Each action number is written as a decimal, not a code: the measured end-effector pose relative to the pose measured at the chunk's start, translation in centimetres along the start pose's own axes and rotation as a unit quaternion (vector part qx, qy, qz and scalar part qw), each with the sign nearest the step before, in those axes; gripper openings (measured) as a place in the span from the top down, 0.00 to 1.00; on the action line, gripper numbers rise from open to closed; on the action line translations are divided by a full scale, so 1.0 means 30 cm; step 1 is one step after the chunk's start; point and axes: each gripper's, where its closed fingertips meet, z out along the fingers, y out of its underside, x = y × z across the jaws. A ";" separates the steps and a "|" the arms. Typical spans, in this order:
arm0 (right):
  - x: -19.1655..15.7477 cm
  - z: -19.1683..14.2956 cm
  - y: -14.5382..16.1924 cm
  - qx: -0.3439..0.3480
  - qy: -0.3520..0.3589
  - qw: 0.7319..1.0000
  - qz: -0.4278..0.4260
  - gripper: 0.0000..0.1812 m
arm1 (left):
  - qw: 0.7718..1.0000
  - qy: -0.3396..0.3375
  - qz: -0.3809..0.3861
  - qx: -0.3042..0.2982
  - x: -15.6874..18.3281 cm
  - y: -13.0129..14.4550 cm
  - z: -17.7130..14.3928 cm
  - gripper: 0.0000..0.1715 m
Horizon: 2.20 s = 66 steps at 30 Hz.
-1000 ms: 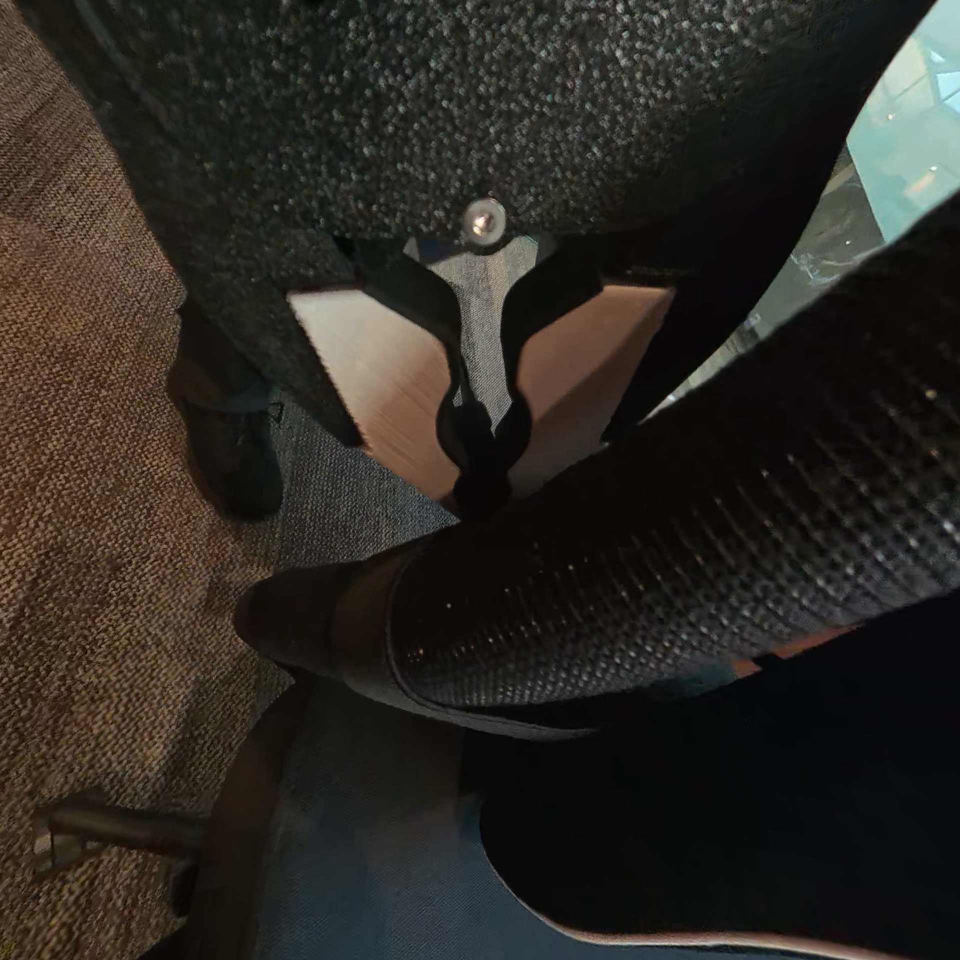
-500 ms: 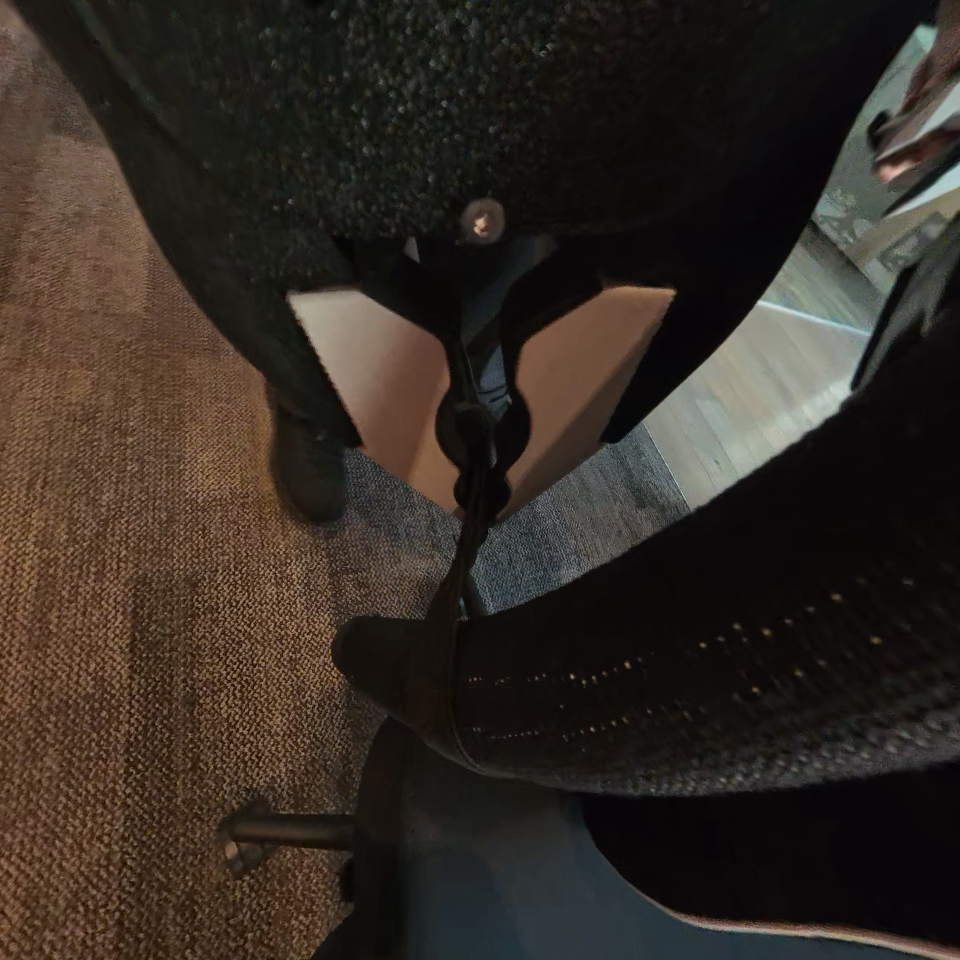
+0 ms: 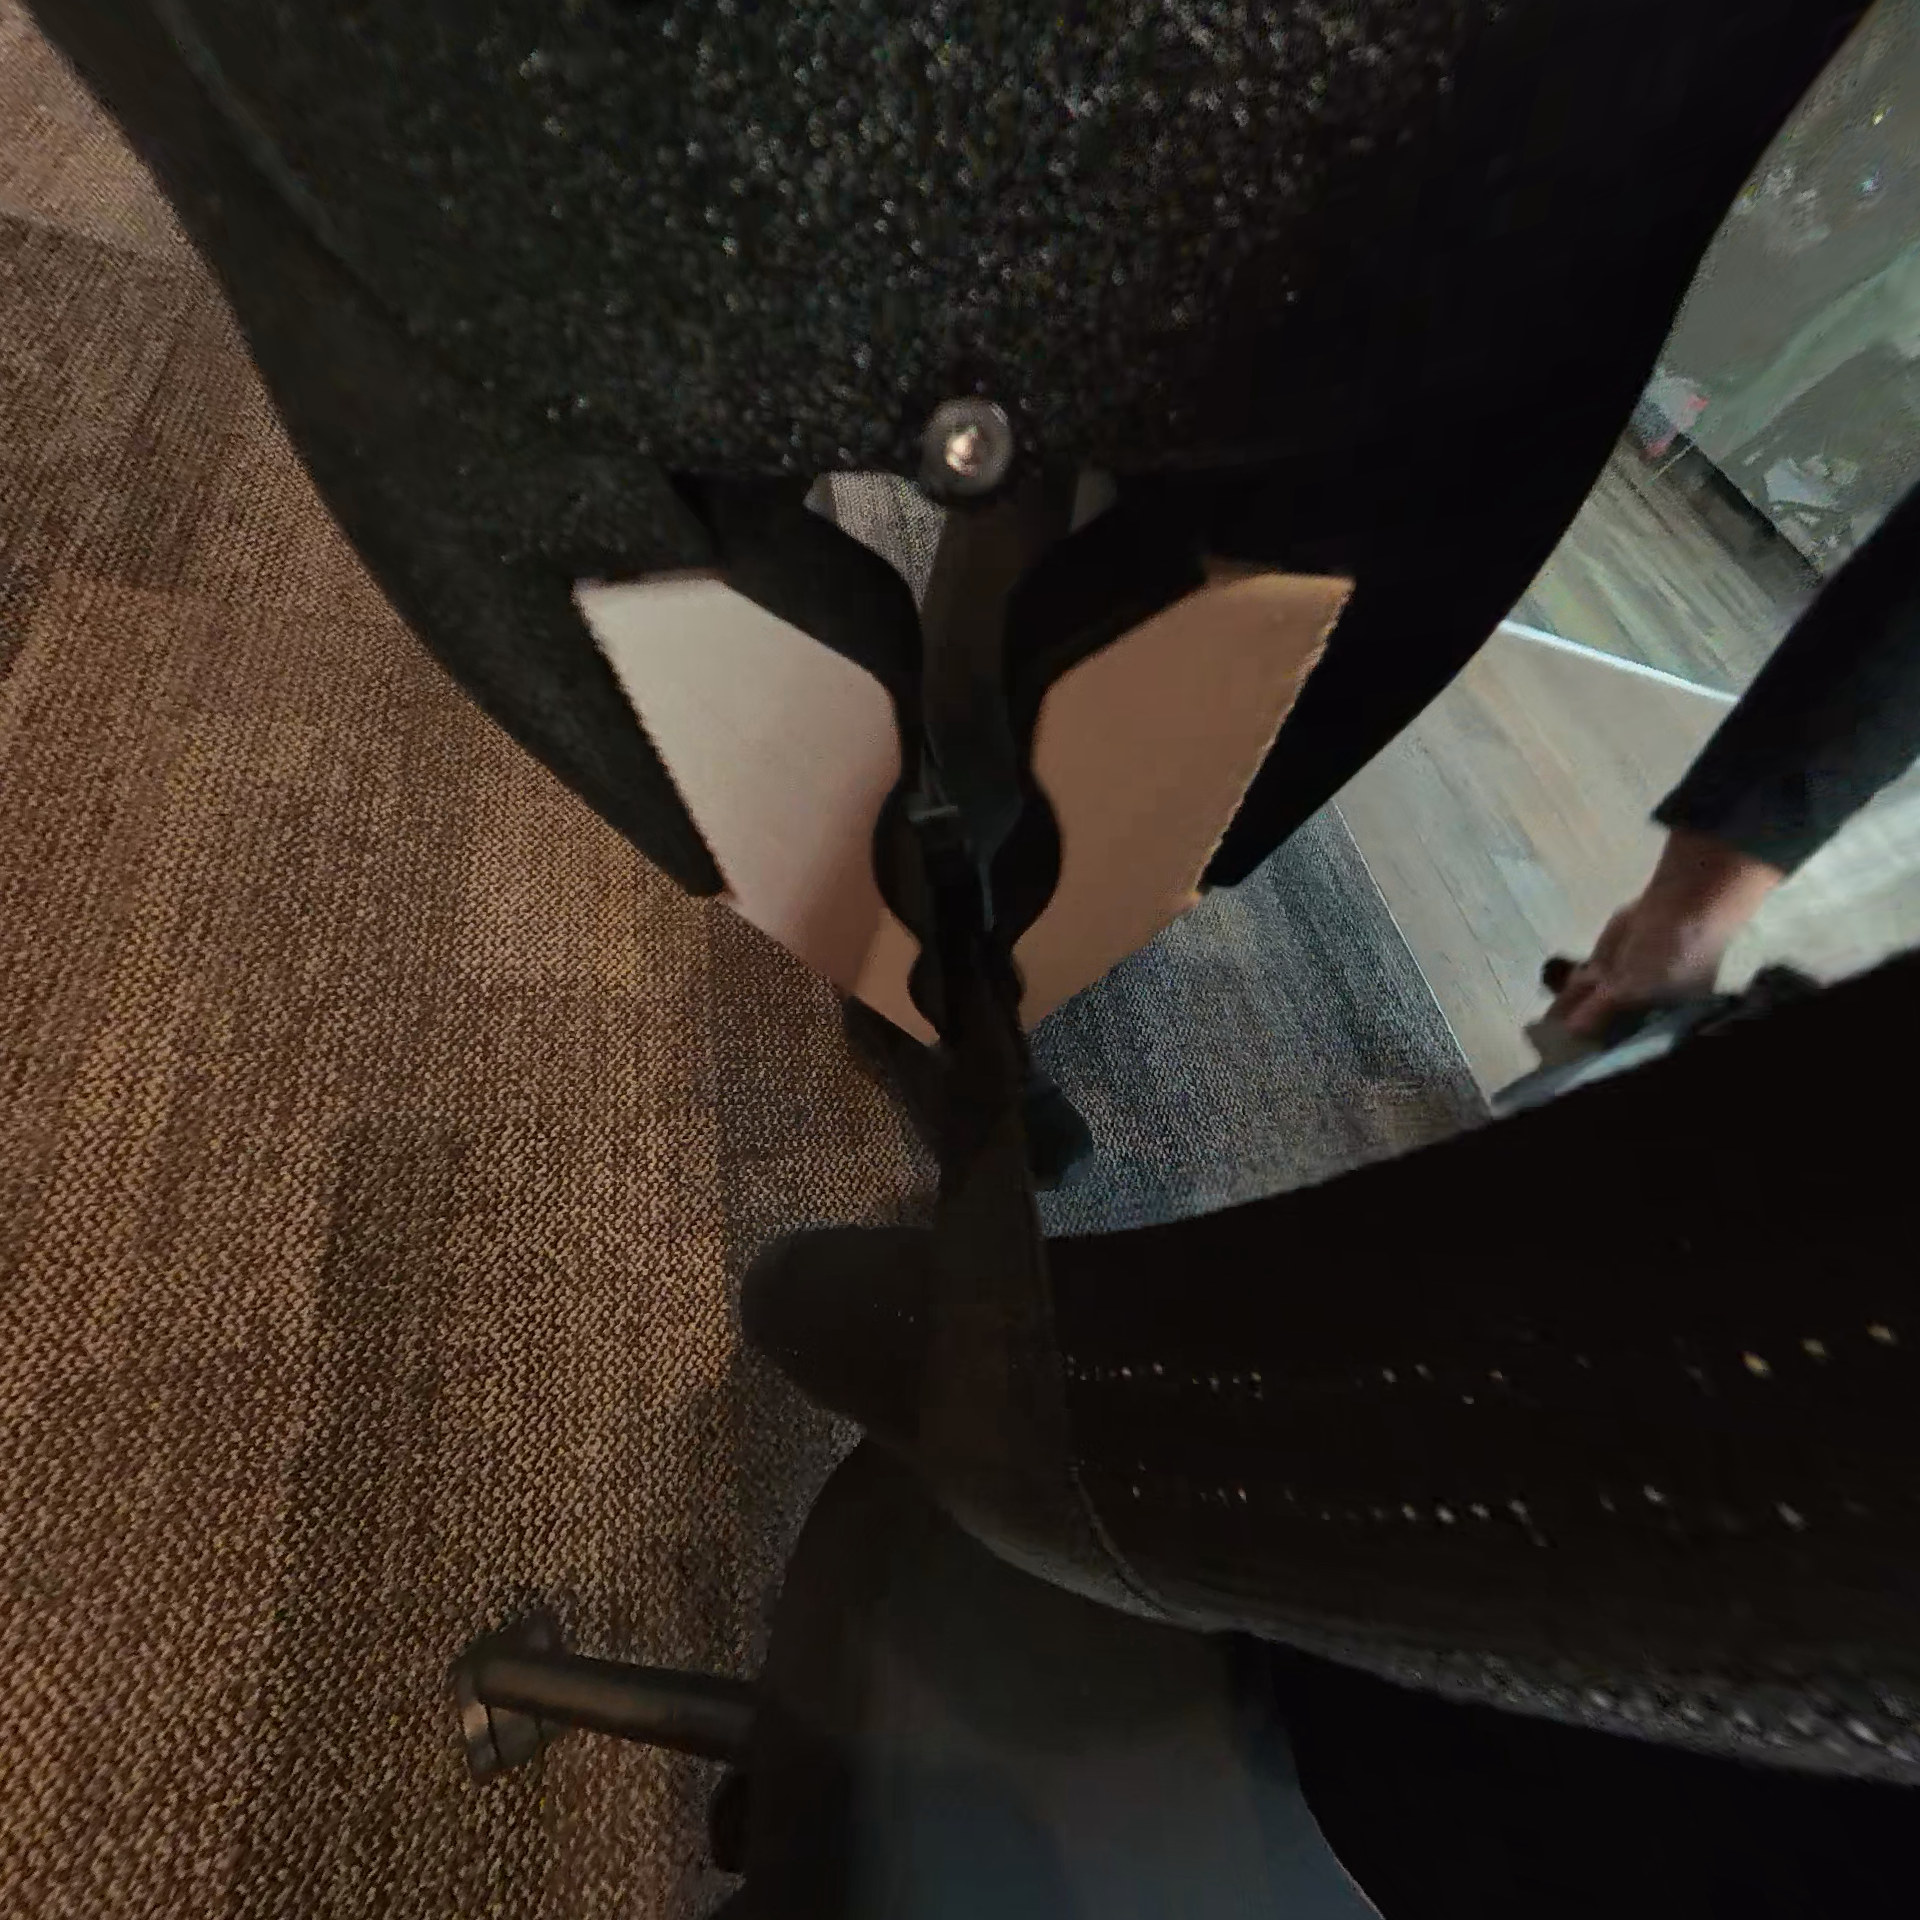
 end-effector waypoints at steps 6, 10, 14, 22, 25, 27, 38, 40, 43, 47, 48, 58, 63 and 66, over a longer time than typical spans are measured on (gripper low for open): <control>-0.053 0.021 -0.012 -0.001 -0.032 0.999 -0.013 1.00 | 0.995 0.028 0.095 -0.005 -0.137 -0.130 0.332 0.60; -0.079 0.042 -0.040 0.008 -0.045 0.999 -0.002 1.00 | 0.983 0.069 0.167 0.018 -0.096 -0.187 0.445 0.88; -0.071 0.052 -0.062 0.011 -0.044 0.999 0.015 1.00 | 0.984 -0.076 0.142 0.072 -0.244 -0.258 0.412 1.00; -0.115 0.097 -0.105 0.000 -0.054 0.998 0.017 1.00 | 0.946 -0.257 0.008 0.200 -0.525 -0.419 -0.093 1.00; -0.111 0.101 -0.098 -0.005 -0.058 0.998 0.033 1.00 | 0.941 -0.273 0.013 0.202 -0.537 -0.423 -0.225 1.00; -0.102 0.090 -0.088 -0.008 -0.056 0.998 0.035 1.00 | 0.953 -0.249 0.030 0.169 -0.494 -0.404 -0.254 1.00; -0.123 0.047 -0.075 0.003 -0.079 0.996 0.050 1.00 | 0.994 0.014 0.111 0.017 0.110 -0.101 -0.497 1.00; -0.136 0.047 -0.078 0.003 -0.077 0.996 0.040 1.00 | 0.983 0.093 0.155 -0.006 0.296 -0.083 -0.521 1.00; -0.133 0.030 -0.065 -0.002 -0.051 0.999 -0.008 1.00 | 0.961 0.181 0.209 -0.016 0.527 -0.100 -0.524 1.00; -0.145 -0.024 -0.027 -0.012 -0.013 0.995 -0.100 1.00 | 0.936 0.246 0.250 -0.016 0.719 -0.149 -0.471 1.00; -0.153 -0.042 -0.021 -0.008 -0.015 0.994 -0.104 1.00 | 0.934 0.248 0.258 -0.011 0.746 -0.171 -0.447 1.00; -0.216 0.030 -0.115 0.140 -0.110 0.984 -0.012 1.00 | 0.970 0.150 0.172 0.090 0.798 -0.600 -0.084 1.00; -0.243 0.047 -0.147 0.219 -0.239 0.938 0.125 1.00 | 0.981 0.144 0.113 0.064 0.756 -0.613 -0.040 1.00; -0.268 0.025 -0.181 0.243 -0.339 0.891 0.179 1.00 | 0.984 0.126 0.111 0.058 0.730 -0.635 -0.023 1.00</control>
